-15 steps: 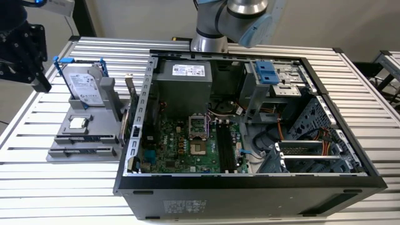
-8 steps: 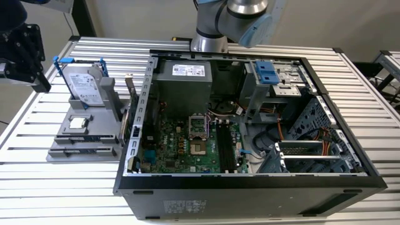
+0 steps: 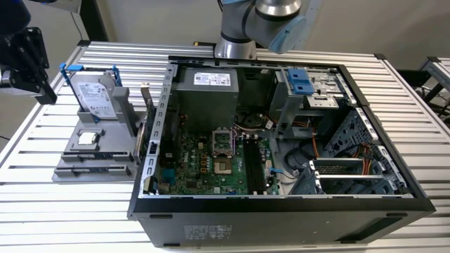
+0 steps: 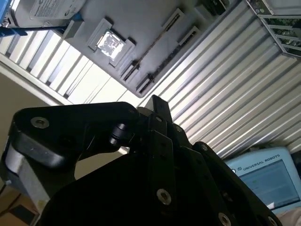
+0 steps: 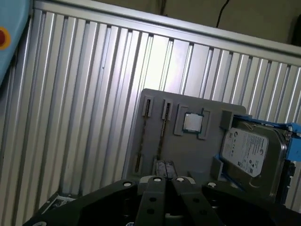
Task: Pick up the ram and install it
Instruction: 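Pick up the ram and move it above insertion slot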
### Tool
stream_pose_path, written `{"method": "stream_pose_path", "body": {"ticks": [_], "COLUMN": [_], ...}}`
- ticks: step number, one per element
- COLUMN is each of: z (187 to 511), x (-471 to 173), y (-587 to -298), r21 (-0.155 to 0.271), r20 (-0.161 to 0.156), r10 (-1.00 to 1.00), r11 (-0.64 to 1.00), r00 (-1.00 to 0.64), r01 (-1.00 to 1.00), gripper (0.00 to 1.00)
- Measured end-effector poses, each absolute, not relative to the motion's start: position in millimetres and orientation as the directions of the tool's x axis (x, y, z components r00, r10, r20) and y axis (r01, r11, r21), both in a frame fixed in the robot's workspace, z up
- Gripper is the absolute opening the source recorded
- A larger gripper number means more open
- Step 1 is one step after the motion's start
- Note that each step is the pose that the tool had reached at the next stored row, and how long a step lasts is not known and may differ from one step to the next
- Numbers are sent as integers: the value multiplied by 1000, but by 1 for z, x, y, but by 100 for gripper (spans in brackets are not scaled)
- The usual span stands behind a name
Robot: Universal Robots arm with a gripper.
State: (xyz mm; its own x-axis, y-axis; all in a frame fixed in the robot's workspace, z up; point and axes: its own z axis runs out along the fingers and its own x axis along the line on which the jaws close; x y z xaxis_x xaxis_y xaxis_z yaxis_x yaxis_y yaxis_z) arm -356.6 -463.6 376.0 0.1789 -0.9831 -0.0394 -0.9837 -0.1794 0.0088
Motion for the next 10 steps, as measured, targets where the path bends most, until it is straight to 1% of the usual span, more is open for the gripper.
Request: {"method": "stream_pose_path", "body": {"ticks": [10], "z": [366], "x": [-357], "y": [-464], "r21": [8], "r20": [-41], "r10": [-998], "r11": [-47], "r00": [47], "r01": [-999], "gripper": [0]}}
